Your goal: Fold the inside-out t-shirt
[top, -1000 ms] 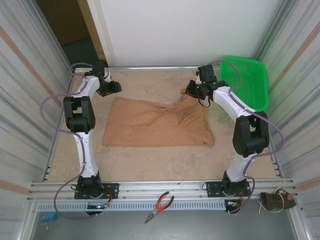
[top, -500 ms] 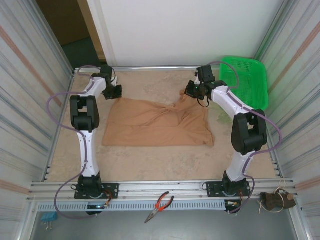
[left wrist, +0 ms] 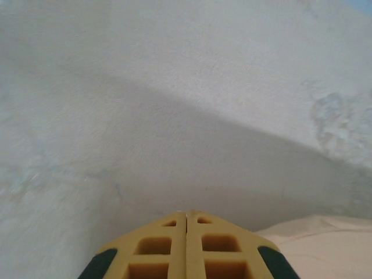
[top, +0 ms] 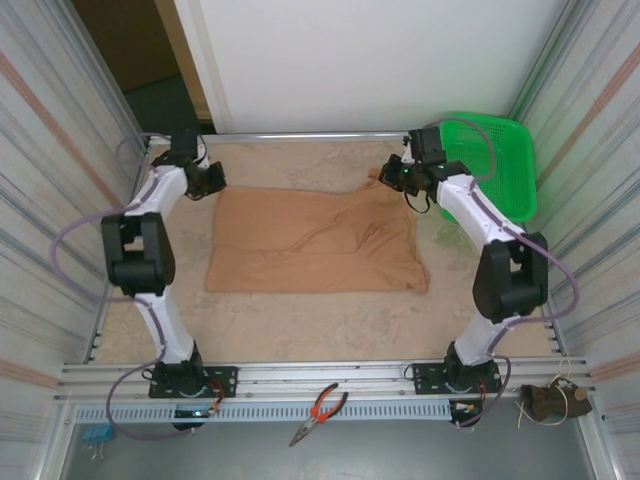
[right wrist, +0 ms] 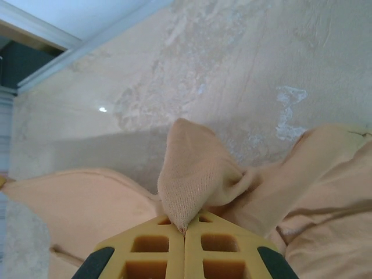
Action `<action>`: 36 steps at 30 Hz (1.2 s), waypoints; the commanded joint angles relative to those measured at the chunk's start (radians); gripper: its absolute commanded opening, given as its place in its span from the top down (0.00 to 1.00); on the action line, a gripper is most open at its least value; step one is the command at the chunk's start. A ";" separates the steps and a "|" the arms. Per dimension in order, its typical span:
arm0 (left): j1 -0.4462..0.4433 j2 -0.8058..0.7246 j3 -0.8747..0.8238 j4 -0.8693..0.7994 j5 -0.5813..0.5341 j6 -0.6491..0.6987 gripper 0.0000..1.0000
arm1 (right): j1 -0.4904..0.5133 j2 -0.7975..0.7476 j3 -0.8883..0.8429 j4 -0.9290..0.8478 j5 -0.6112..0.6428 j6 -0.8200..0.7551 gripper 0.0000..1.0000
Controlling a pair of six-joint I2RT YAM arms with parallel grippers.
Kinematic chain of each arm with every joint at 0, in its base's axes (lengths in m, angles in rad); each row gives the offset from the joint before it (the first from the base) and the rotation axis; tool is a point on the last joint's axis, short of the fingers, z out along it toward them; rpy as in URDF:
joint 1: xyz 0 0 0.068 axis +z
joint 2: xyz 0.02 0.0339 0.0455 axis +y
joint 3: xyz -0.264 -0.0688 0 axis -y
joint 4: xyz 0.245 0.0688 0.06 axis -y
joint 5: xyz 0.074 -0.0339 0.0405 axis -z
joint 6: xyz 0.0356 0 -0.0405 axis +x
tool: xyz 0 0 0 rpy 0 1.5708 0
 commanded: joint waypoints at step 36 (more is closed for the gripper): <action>-0.076 -0.330 -0.568 0.198 0.016 -0.326 0.33 | 0.167 0.208 0.023 -0.390 0.308 -0.029 0.46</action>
